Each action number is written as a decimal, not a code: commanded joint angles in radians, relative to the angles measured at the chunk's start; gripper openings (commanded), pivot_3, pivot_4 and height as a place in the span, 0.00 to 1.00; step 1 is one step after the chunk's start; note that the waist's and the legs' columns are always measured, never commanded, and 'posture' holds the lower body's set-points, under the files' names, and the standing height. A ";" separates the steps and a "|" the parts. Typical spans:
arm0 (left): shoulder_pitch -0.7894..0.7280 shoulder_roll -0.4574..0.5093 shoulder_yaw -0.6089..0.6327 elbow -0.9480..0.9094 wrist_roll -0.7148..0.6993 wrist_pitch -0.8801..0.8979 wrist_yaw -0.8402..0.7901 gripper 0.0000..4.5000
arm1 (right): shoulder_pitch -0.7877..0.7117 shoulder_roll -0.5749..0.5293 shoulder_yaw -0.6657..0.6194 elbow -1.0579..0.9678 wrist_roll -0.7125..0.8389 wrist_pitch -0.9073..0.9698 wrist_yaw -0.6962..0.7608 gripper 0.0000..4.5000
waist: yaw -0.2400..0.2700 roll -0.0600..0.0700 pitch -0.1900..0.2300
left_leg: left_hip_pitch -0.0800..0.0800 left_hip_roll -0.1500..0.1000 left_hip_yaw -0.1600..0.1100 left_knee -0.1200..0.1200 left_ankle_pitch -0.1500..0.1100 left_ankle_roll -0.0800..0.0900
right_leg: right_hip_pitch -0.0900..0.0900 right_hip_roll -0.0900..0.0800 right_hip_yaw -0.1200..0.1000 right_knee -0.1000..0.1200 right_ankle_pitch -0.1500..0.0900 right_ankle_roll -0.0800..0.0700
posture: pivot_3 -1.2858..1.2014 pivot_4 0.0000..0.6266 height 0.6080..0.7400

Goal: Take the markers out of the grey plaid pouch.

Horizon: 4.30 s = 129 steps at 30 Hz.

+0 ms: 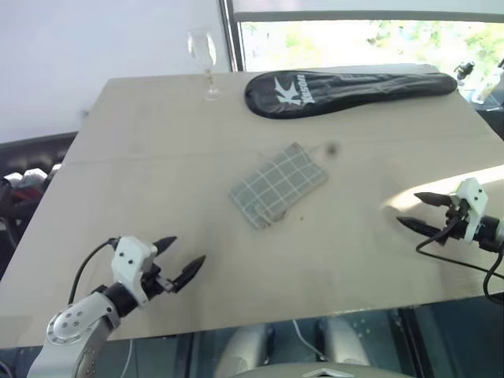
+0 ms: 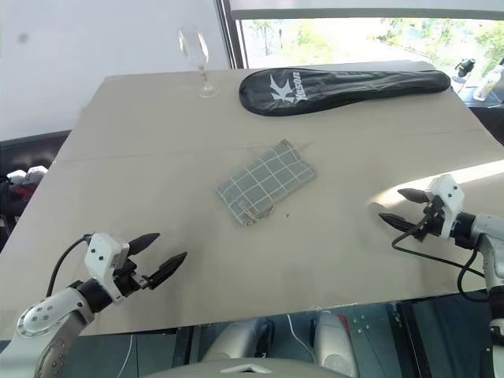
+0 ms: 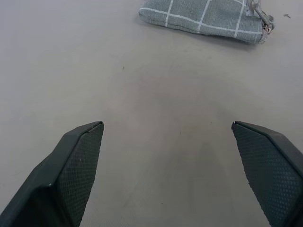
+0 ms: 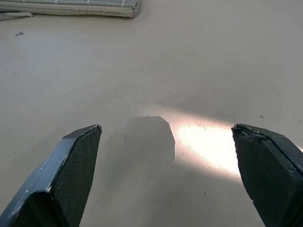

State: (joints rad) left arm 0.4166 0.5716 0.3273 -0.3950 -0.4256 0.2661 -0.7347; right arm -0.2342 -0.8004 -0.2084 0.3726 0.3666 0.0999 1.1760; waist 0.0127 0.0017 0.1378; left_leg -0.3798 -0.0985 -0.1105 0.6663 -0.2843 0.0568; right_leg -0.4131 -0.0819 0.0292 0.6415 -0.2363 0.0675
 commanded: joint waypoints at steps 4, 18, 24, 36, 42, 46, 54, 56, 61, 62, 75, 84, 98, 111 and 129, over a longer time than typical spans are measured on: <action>-0.003 0.012 0.007 -0.041 -0.002 -0.016 -0.007 1.00 | 0.018 -0.043 -0.017 -0.094 0.028 0.056 0.036 1.00 | 0.001 0.001 0.000 | 0.000 0.000 0.000 0.000 0.000 0.000 | 0.000 0.000 0.000 0.000 0.000 0.000 | 0.52 0.24 1.00; -0.021 0.028 0.005 -0.045 0.011 -0.018 -0.010 1.00 | 0.042 -0.032 -0.026 -0.157 0.042 0.106 0.028 1.00 | 0.001 0.001 0.000 | 0.000 0.000 0.000 0.000 0.000 0.000 | 0.000 0.000 0.000 0.000 0.000 0.000 | 0.52 0.24 1.00; -0.021 0.037 -0.012 -0.048 0.097 -0.071 0.023 1.00 | 0.048 -0.024 -0.024 -0.180 0.053 0.116 0.023 1.00 | 0.001 0.001 0.000 | 0.000 0.000 0.000 0.000 0.000 0.000 | 0.000 0.000 0.000 0.000 0.000 0.000 | 0.52 0.24 1.00; -0.297 0.122 -0.302 0.266 0.740 -0.763 0.239 1.00 | 0.132 0.052 -0.038 -0.346 0.133 0.186 -0.054 1.00 | 0.005 0.001 0.000 | 0.000 -0.001 -0.001 -0.001 0.000 0.000 | 0.000 -0.001 -0.001 -0.001 0.000 0.000 | 0.52 0.24 1.00; -0.474 0.067 -0.451 0.479 0.835 -0.907 0.309 1.00 | 0.213 0.083 -0.016 -0.528 0.179 0.255 -0.094 1.00 | 0.005 0.002 0.000 | -0.001 -0.001 -0.001 -0.003 0.000 0.000 | -0.001 -0.002 -0.001 -0.001 0.000 0.000 | 0.52 0.24 1.00; -0.620 0.016 -0.541 0.662 0.894 -1.000 0.356 1.00 | 0.225 0.100 0.004 -0.597 0.188 0.271 -0.115 1.00 | 0.012 0.002 -0.001 | 0.001 -0.002 -0.003 0.001 0.000 0.000 | 0.001 -0.002 -0.004 0.001 0.000 0.000 | 0.52 0.24 1.00; -0.797 -0.027 -0.646 0.875 0.992 -1.139 0.458 0.51 | 0.220 0.122 0.065 -0.742 0.209 0.355 -0.188 1.00 | 0.020 0.003 -0.002 | 0.000 -0.003 -0.004 0.002 0.000 0.000 | 0.001 -0.003 -0.008 0.001 0.000 0.001 | 0.52 0.24 1.00; -0.813 -0.032 -0.649 0.891 0.992 -1.138 0.473 0.31 | 0.215 0.122 0.073 -0.751 0.205 0.363 -0.204 1.00 | 0.026 0.003 -0.003 | 0.000 -0.004 -0.004 0.002 0.000 0.000 | 0.001 -0.003 -0.008 0.001 0.000 0.001 | 0.52 0.24 1.00; -0.822 -0.036 -0.650 0.859 0.963 -1.154 0.482 0.01 | 0.141 0.173 0.200 -0.713 0.073 0.330 -0.295 1.00 | 0.028 0.005 -0.005 | 0.002 -0.004 -0.004 0.002 0.000 0.000 | 0.004 -0.003 -0.009 0.002 0.000 0.001 | 0.52 0.24 1.00; -0.817 -0.039 -0.650 0.838 0.947 -1.154 0.474 0.01 | 0.121 0.188 0.232 -0.694 0.039 0.317 -0.310 1.00 | 0.027 0.005 -0.005 | 0.002 -0.004 -0.005 0.002 0.001 0.000 | 0.004 -0.003 -0.010 0.002 0.000 0.001 | 0.52 0.24 1.00; -0.717 -0.046 -0.631 0.628 0.905 -1.055 0.422 0.01 | -0.066 0.379 0.327 -0.516 0.106 0.539 -0.334 1.00 | 0.009 0.004 -0.005 | -0.002 -0.004 -0.004 0.002 0.001 0.000 | -0.001 -0.003 -0.011 0.001 0.000 0.001 | 0.52 0.24 1.00; -0.697 -0.067 -0.622 0.584 0.912 -0.999 0.433 0.00 | -0.084 0.359 0.363 -0.565 0.158 0.635 -0.269 0.37 | 0.001 0.004 -0.005 | -0.002 -0.003 -0.004 0.002 0.001 0.000 | -0.001 -0.002 -0.010 0.002 0.000 0.001 | 0.52 0.24 1.00; -0.703 -0.081 -0.629 0.594 0.911 -1.001 0.435 0.00 | -0.076 0.385 0.359 -0.595 0.182 0.655 -0.303 0.37 | 0.001 0.004 -0.005 | -0.002 -0.004 -0.004 0.002 0.001 0.000 | -0.001 -0.002 -0.010 0.002 0.000 0.001 | 0.52 0.24 1.00; -0.682 -0.085 -0.607 0.543 0.852 -0.971 0.414 0.00 | -0.094 0.446 0.266 -0.511 0.152 0.579 -0.425 0.02 | 0.000 0.004 -0.005 | -0.002 -0.003 -0.004 0.002 0.001 0.000 | -0.001 -0.002 -0.010 0.002 0.000 0.001 | 0.52 0.24 1.00; -0.616 -0.115 -0.539 0.283 0.438 -0.647 0.220 0.00 | -0.209 0.455 0.012 -0.266 0.039 0.372 -0.809 0.02 | -0.030 0.005 -0.004 | -0.002 -0.002 0.000 0.002 0.001 0.000 | -0.004 0.002 -0.005 0.005 0.000 0.001 | 0.52 0.24 1.00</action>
State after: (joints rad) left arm -0.2018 0.4639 -0.2309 -0.0489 0.0587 -0.4081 -0.5019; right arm -0.4554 -0.3245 -0.2412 0.1998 0.3611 0.4126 0.2651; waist -0.0169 0.0070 0.1337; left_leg -0.3817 -0.1000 -0.1105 0.6679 -0.2833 0.0565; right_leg -0.4172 -0.0802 0.0243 0.6462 -0.2362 0.0682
